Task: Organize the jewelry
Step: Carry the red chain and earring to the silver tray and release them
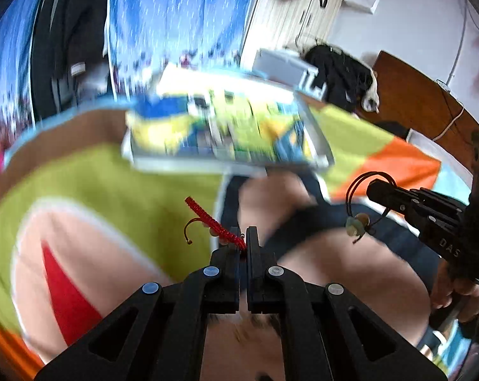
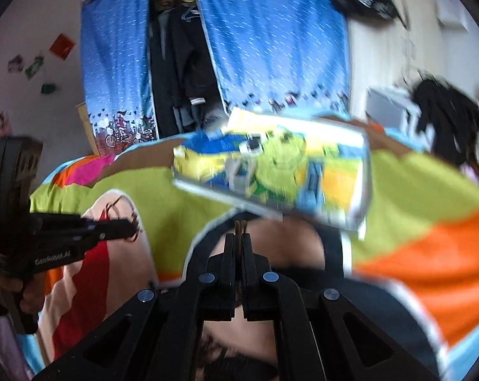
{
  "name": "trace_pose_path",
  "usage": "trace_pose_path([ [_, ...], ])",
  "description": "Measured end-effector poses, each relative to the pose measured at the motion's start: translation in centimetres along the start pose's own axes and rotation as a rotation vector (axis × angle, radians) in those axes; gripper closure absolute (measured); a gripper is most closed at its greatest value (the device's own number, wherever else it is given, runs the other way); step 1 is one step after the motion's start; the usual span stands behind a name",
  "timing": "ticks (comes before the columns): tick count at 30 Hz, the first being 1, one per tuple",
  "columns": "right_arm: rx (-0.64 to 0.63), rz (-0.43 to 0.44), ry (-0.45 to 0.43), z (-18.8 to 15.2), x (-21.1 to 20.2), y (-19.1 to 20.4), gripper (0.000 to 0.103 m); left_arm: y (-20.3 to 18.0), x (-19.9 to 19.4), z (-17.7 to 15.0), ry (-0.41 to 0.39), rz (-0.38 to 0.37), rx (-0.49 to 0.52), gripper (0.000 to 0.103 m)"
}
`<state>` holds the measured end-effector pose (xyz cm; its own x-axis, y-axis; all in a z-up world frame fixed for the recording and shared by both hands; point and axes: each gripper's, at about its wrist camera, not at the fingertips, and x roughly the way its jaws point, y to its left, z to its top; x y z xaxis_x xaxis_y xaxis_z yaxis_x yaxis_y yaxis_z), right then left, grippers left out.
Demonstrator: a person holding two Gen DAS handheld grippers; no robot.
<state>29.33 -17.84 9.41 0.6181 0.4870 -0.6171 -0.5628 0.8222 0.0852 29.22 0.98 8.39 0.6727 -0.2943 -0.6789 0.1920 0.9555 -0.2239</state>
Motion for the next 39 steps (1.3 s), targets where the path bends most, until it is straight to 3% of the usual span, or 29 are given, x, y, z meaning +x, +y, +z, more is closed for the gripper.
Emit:
trace_pose_path([
  [6, -0.025, 0.009, -0.058, 5.6, 5.2, -0.4, 0.1, 3.5, 3.1, 6.6, -0.09, 0.005, -0.022, 0.102],
  [12, 0.017, -0.007, -0.057, 7.3, 11.1, -2.7, 0.1, 6.4, 8.4, 10.3, -0.062, 0.05, -0.039, 0.102],
  [19, 0.051, -0.037, 0.011, 5.6, 15.5, -5.0, 0.1, 8.7, 13.2, 10.0, 0.028, 0.053, -0.099, 0.102],
  [26, 0.021, -0.055, 0.047, 4.0, 16.6, -5.0, 0.1, 8.7, 14.9, 8.8, 0.088, 0.076, -0.098, 0.101],
  [28, 0.018, -0.074, 0.059, 3.9, 16.6, -5.1, 0.094, 8.7, 15.2, 8.6, 0.115, 0.092, -0.097, 0.101],
  [30, 0.011, -0.095, 0.058, 3.7, 16.4, -5.2, 0.087, 8.9, 15.4, 8.4, 0.135, 0.096, -0.118, 0.097],
  [31, -0.005, -0.117, 0.056, 3.7, 16.2, -5.2, 0.085, 9.0, 15.3, 8.3, 0.137, 0.091, -0.141, 0.088],
  [32, -0.017, -0.126, 0.052, 3.6, 16.0, -5.1, 0.084, 9.1, 15.0, 8.2, 0.131, 0.088, -0.156, 0.07],
  [34, -0.021, -0.134, 0.046, 3.5, 15.4, -5.1, 0.077, 9.2, 13.8, 8.0, 0.077, 0.088, -0.183, 0.047],
  [35, -0.015, -0.132, 0.04, 3.5, 14.9, -5.2, 0.075, 9.1, 13.2, 8.1, 0.056, 0.093, -0.19, 0.042],
  [39, -0.016, -0.139, -0.006, 3.7, 12.5, -4.8, 0.051, 8.4, 11.0, 8.1, 0.004, 0.105, -0.197, 0.038],
])
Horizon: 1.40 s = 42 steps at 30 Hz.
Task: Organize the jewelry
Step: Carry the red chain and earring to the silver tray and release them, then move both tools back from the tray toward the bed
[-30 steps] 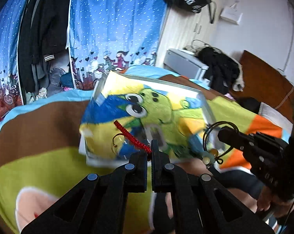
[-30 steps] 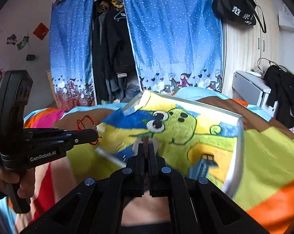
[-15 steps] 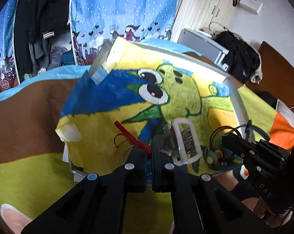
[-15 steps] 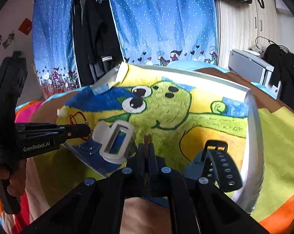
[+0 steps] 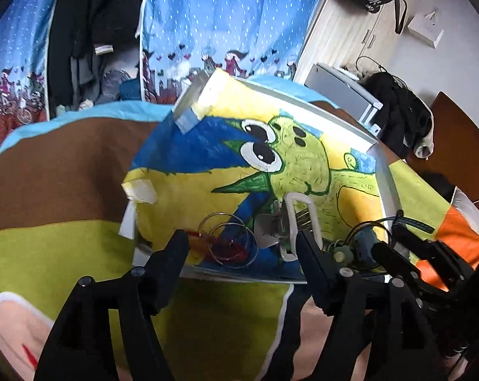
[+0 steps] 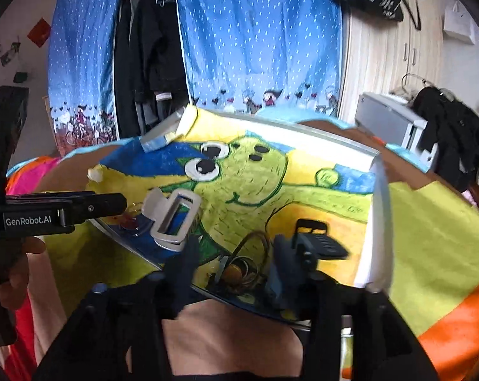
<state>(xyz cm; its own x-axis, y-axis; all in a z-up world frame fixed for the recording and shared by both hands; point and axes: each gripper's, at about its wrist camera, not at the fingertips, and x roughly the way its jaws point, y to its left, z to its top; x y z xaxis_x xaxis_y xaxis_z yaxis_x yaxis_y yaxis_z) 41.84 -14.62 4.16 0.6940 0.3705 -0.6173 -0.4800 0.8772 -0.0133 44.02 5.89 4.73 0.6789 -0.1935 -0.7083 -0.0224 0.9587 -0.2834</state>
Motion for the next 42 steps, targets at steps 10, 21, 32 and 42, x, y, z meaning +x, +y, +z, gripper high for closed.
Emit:
trace_pose_path([
  [10, 0.047, -0.027, -0.143, 1.0, -7.7, 0.4, 0.011, -1.9, -9.1, -1.9, -0.267, 0.008, -0.004, 0.011],
  [21, 0.054, -0.026, -0.333, -1.9, -17.7, 3.2, 0.0, -3.1, -18.9, -7.0, -0.476, 0.036, 0.08, 0.01],
  [32, 0.061, -0.048, -0.374, -7.5, -23.6, 6.7, 0.0, -3.6, -24.9, -14.2, -0.484, 0.029, 0.101, 0.01],
  [42, 0.062, -0.037, -0.277, -14.8, -24.4, 9.0, 0.0, -3.3, -24.3, -22.1, -0.427, 0.127, 0.197, 0.01],
])
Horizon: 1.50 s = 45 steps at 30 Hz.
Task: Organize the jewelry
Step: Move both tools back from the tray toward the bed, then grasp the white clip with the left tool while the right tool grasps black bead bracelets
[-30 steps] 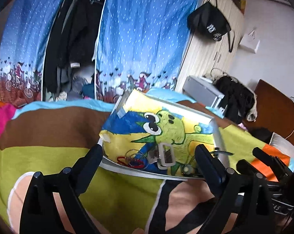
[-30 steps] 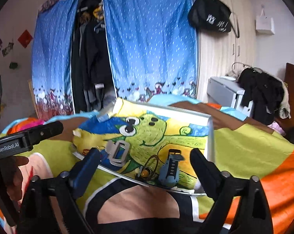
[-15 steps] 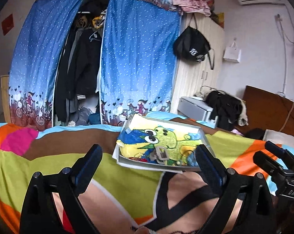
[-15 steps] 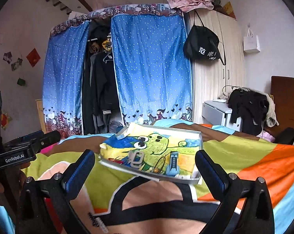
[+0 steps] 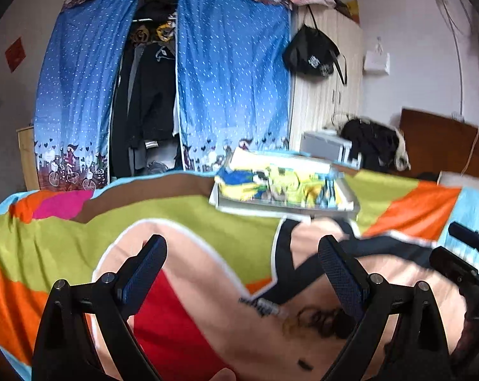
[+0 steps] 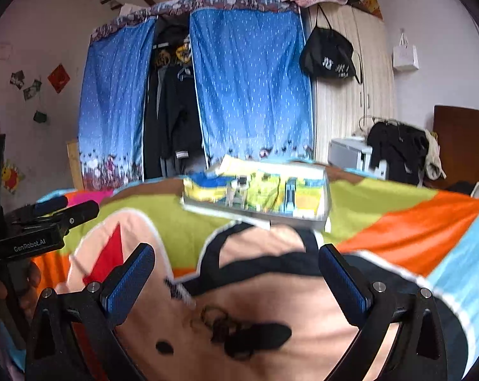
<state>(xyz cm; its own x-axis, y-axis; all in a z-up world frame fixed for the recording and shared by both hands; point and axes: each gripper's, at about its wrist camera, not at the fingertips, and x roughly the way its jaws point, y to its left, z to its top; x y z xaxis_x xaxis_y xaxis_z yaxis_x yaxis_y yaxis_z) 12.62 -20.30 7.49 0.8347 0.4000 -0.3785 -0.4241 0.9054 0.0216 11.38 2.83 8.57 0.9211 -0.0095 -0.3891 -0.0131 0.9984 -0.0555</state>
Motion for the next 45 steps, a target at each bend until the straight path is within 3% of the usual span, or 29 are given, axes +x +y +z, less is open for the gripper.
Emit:
trace_pose_path([
  [12, 0.061, -0.023, 0.192, -7.2, 0.8, -0.6, 0.0, -0.7, 3.2, -7.3, 0.241, -0.077, 0.06, 0.01],
  [16, 0.099, 0.011, 0.307, -9.4, 2.0, -1.5, 0.0, -1.0, 5.4, -9.3, 0.381, -0.115, 0.095, 0.01],
  [19, 0.146, 0.029, 0.383, -10.8, 2.9, -2.6, 0.0, -1.2, 6.7, -10.2, 0.443, -0.139, 0.107, 0.01],
  [25, 0.163, 0.048, 0.458, -11.6, 3.8, -4.0, 0.0, -1.2, 9.0, -10.8, 0.496, -0.185, 0.102, 0.01],
  [33, 0.154, 0.072, 0.495, -11.8, 6.8, -4.5, 0.0, -0.2, 11.5, -11.5, 0.605, -0.21, 0.06, 0.01],
  [45, 0.082, 0.117, 0.543, -11.4, 11.4, -4.0, 0.0, 1.2, 13.7, -11.2, 0.659, -0.236, -0.048, 0.01],
])
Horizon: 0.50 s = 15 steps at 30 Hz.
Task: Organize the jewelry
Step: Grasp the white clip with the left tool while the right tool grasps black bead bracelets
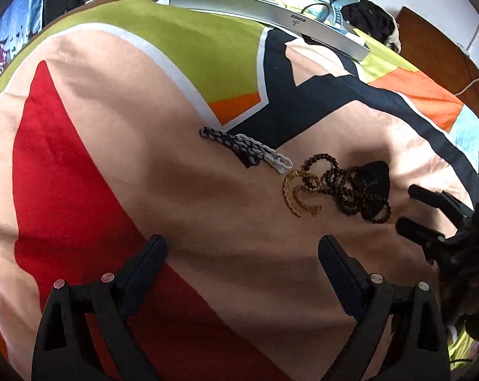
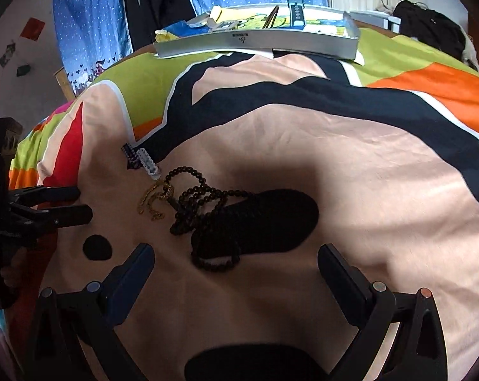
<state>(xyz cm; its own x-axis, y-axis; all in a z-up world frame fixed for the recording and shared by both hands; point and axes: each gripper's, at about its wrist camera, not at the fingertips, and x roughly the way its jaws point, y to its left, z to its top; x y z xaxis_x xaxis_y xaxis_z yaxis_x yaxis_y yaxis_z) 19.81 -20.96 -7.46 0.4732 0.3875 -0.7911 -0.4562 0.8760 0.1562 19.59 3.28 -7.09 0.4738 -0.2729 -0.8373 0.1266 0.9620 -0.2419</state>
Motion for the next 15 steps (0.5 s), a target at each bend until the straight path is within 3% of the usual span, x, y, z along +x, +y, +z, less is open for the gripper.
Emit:
trace_pose_path([
  [10, 0.001, -0.005, 0.047, 0.8, 1.5, -0.1, 0.0, 1.5, -0.7, 3.4, -0.086, -0.123, -0.086, 0.01],
  [15, -0.017, -0.027, 0.051, 1.4, 2.1, 0.2, 0.0, 2.3, 0.8, 5.4, -0.054, -0.115, -0.16, 0.011],
])
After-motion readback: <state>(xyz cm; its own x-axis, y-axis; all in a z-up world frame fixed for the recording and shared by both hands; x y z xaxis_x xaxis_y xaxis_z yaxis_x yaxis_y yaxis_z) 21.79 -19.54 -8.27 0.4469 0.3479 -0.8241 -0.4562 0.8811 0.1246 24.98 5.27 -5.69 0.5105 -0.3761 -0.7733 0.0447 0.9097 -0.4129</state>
